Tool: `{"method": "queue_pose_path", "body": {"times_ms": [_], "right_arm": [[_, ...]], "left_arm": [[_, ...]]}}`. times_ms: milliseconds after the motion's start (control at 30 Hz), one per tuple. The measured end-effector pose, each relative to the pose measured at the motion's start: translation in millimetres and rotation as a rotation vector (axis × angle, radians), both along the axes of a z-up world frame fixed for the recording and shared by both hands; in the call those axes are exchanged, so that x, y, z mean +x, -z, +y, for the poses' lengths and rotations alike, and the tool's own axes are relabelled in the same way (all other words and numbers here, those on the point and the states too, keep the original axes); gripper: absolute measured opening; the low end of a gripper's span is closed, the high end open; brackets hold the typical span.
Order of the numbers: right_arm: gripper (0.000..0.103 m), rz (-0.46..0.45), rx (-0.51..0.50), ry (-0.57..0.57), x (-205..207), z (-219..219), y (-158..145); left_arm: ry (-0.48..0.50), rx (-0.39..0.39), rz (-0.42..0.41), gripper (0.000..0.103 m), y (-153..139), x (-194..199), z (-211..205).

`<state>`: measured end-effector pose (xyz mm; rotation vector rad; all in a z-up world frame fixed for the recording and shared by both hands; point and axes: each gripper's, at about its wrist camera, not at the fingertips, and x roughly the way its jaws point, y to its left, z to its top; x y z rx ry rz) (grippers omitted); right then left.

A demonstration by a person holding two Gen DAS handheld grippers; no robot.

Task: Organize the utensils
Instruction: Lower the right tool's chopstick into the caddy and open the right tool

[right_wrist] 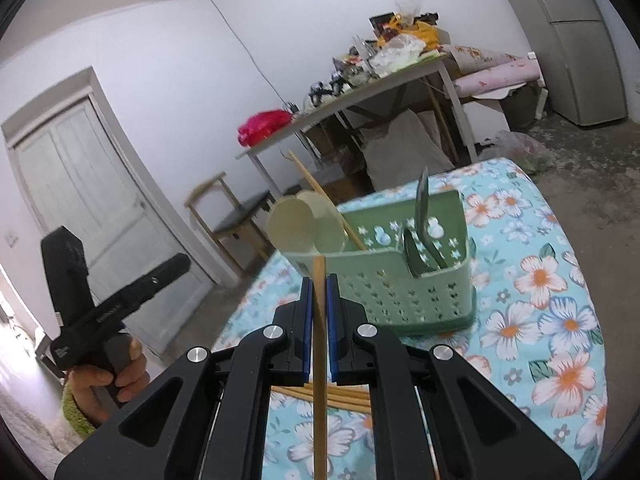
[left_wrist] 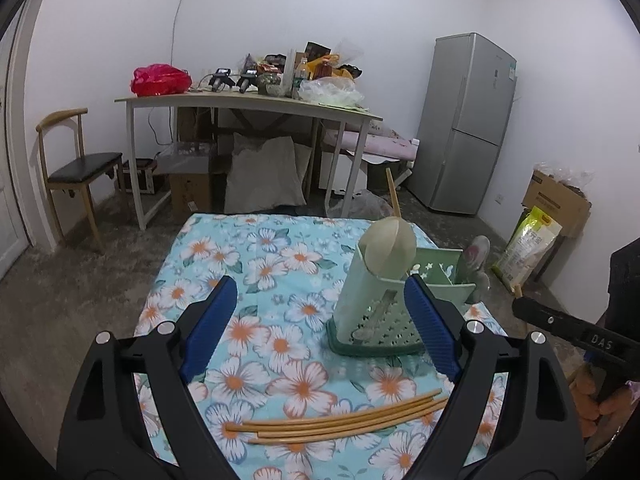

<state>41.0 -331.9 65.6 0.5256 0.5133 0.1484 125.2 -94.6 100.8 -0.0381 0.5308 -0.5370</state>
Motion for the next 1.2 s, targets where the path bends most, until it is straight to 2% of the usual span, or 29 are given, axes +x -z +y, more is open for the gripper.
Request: {"method": "queue_pose_path", "body": {"times_ms": [200, 433, 633, 900, 1033, 1200], "right_arm": [[0.007, 0.081, -0.006, 0.003, 6.1, 2.9, 4.7], [0.007, 0.055, -0.074, -0.002, 5.4, 15.0, -13.5], [0.007, -0.033, -0.123, 0.003, 12.4, 16.1, -52.4], [0.007, -0.235, -0.186, 0.105, 43.4, -14.4, -128.9], [0.007, -0.271, -0.187, 0.134, 67.9, -23.8, -146.6], [0.007, -0.295, -0.250, 0.192, 101.2, -22.9, -154.4]], "left_arm": [[0.013, -0.019, 0.023, 0.081, 7.4, -0.2, 8.9], [-0.010, -0.050, 0.061, 0.081, 18.8, 5.7, 28.5], [-0.042, -0.064, 0.089, 0.081, 30.2, 11.5, 47.5], [-0.090, -0.083, 0.106, 0.081, 38.1, 13.8, 68.9], [-0.109, -0.088, 0.117, 0.081, 40.6, 16.6, 78.1], [-0.134, -0.094, 0.115, 0.081, 42.0, 16.8, 88.3]]}}
